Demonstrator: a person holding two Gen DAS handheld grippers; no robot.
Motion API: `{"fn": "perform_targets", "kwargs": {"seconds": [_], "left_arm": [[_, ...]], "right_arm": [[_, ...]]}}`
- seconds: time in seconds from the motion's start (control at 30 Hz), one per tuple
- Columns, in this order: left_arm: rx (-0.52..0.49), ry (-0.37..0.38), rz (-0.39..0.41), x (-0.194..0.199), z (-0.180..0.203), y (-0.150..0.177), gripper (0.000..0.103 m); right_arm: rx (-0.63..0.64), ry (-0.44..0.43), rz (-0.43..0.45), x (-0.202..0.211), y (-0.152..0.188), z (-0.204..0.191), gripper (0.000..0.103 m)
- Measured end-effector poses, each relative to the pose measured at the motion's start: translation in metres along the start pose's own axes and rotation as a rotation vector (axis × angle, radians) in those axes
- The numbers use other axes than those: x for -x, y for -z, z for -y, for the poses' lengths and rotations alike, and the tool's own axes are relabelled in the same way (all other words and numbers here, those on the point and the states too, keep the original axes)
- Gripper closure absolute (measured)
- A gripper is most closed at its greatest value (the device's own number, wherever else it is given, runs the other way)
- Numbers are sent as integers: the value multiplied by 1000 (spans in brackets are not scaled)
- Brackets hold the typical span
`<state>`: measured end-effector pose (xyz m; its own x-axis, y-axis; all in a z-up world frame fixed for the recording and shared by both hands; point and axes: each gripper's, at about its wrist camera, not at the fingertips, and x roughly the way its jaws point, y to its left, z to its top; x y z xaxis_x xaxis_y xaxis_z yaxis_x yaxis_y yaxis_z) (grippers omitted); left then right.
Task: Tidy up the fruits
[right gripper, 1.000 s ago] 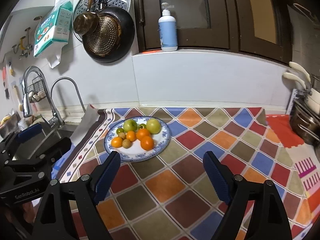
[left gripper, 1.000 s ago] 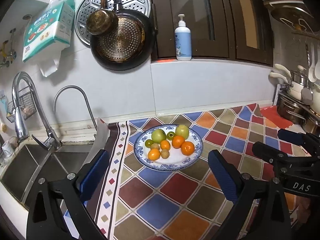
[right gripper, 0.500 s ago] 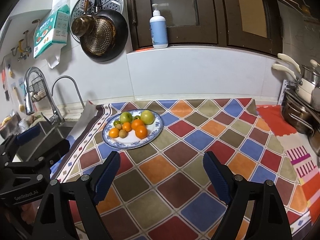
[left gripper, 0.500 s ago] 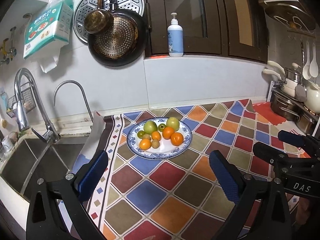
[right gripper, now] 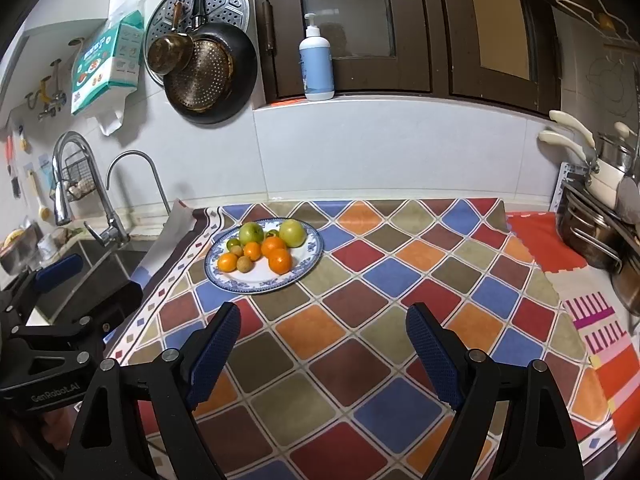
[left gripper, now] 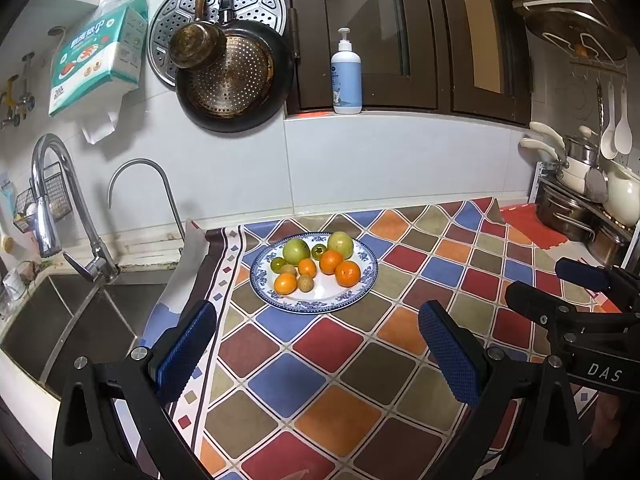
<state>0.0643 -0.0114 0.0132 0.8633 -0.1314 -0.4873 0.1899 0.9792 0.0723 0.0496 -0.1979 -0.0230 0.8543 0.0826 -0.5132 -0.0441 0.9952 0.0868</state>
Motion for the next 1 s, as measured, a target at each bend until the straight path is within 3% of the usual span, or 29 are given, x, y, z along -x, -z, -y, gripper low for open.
{"fn": "perform_targets", "kwargs": {"seconds": [1.0], "left_arm": [[10,19,-48,-10,-3,4,0]], "right_arm": [[3,8,-25,-4,3,-1,18]]}}
